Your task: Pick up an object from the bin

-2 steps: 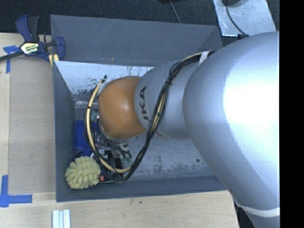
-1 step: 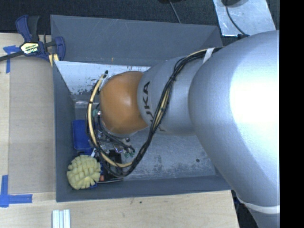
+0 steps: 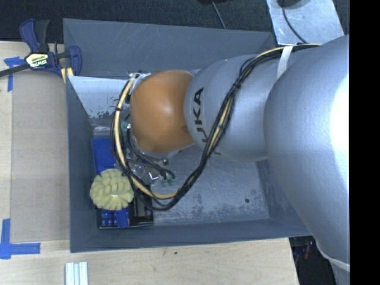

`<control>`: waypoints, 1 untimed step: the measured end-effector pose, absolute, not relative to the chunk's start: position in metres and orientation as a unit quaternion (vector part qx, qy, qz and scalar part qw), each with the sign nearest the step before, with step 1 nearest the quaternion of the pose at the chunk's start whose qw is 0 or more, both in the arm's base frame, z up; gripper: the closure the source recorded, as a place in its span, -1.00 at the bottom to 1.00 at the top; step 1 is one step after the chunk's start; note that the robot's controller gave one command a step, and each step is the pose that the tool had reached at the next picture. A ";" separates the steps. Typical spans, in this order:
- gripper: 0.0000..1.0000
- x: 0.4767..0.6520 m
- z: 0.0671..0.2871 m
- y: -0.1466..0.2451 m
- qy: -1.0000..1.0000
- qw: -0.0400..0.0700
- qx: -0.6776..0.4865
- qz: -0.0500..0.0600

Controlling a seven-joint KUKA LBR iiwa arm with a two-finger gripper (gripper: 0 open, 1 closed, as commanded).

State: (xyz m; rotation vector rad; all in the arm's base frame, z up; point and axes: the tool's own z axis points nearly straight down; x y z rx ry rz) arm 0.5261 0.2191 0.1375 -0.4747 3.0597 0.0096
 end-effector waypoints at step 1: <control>1.00 0.505 0.076 0.235 0.950 0.026 -0.310 -0.002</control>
Offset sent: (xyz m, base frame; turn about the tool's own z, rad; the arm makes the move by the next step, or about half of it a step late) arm -0.0223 0.0118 -0.0355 -0.1080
